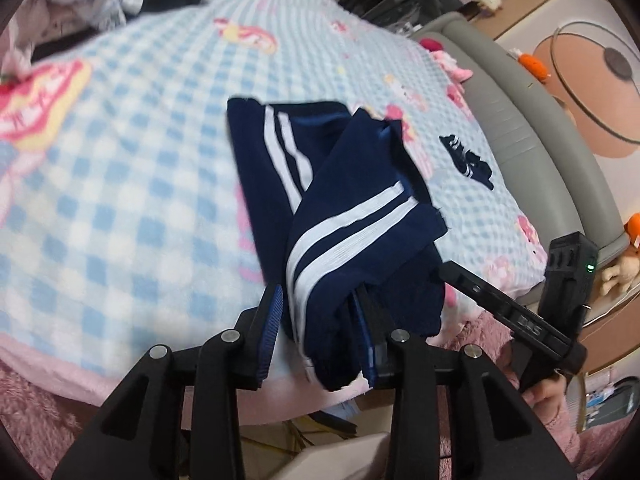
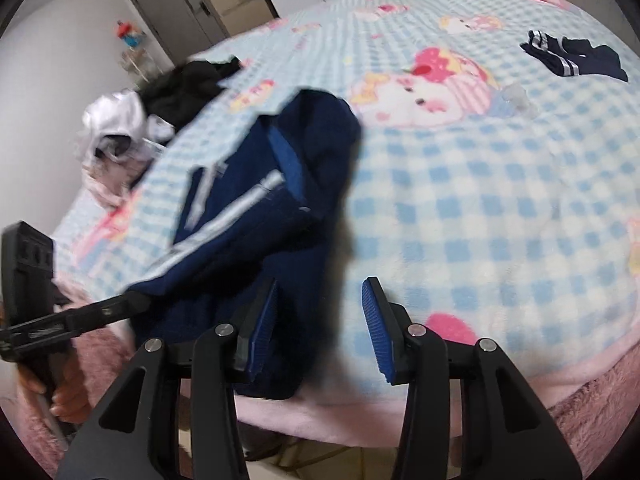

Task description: Fold clothes

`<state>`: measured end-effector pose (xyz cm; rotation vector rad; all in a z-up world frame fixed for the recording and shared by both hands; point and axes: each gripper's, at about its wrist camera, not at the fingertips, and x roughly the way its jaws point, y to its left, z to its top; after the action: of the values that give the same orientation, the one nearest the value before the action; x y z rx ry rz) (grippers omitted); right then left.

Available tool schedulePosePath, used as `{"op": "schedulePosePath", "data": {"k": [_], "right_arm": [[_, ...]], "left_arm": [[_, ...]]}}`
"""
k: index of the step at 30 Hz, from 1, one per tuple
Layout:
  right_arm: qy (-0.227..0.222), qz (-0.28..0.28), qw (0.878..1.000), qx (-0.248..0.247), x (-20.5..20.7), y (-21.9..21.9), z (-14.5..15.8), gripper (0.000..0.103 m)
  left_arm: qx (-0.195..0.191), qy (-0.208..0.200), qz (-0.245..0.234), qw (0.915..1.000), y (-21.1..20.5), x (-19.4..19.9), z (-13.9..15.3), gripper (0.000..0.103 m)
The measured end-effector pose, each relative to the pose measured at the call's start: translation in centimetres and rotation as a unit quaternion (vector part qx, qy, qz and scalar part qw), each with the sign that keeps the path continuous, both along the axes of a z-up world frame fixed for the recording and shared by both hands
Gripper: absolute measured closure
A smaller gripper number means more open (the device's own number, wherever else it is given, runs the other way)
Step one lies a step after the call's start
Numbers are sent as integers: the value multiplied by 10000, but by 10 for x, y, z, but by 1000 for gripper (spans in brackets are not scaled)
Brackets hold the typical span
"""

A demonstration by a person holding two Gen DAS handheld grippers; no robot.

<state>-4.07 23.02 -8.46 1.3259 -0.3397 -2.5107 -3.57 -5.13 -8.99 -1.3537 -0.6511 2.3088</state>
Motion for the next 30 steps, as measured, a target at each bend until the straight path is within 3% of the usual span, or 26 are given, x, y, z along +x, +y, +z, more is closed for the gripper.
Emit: {"op": "schedulePosePath", "data": {"k": [2,4,7,9,11,13,14,17,20,23,24,26,30], "right_arm": [[115,301,9995,-40,7,-7,10,59],[88,669,9977,-8,9,-23,10,59],[-9,948,9950,313,11,-42,0,59],[-190,795,9950,571,6,-41,-10,59],[-385,639,9959,510,0,-33,-17,59],[-414,524,9978,55,-3,-19,-12,59],[-385,482,9981,9,-8,-15,-8,59],[-215,354,9989,238,-27,-8,6,59],[-118,227,9988,421,-43,-5,16,59],[-180,41,9994,304,-54,2,17,59],[-203,3,9995,252,-56,3,16,59],[-251,-34,9993,259,-59,2,12,59],[-318,24,9990,328,-61,0,5,59]], "left_arm": [[-70,-39,20,10000,15,-9,0,80],[-289,-77,220,9993,15,-13,-3,80],[-142,-212,693,9973,-7,-12,-5,80],[-159,-213,751,9968,-17,-12,-1,77],[-476,45,557,9973,-11,-9,10,72],[-935,375,164,9948,0,-5,25,63],[-1139,553,-60,9919,10,-5,32,55],[-1573,1063,-839,9782,48,-14,47,53],[-1952,1136,-1389,9642,81,-30,41,53],[-2435,893,-1613,9522,100,-54,20,55],[-2445,838,-1554,9534,100,-60,15,67],[-2201,793,-1294,9636,90,-67,13,85],[-1331,654,-393,9882,45,-76,20,89]]}}
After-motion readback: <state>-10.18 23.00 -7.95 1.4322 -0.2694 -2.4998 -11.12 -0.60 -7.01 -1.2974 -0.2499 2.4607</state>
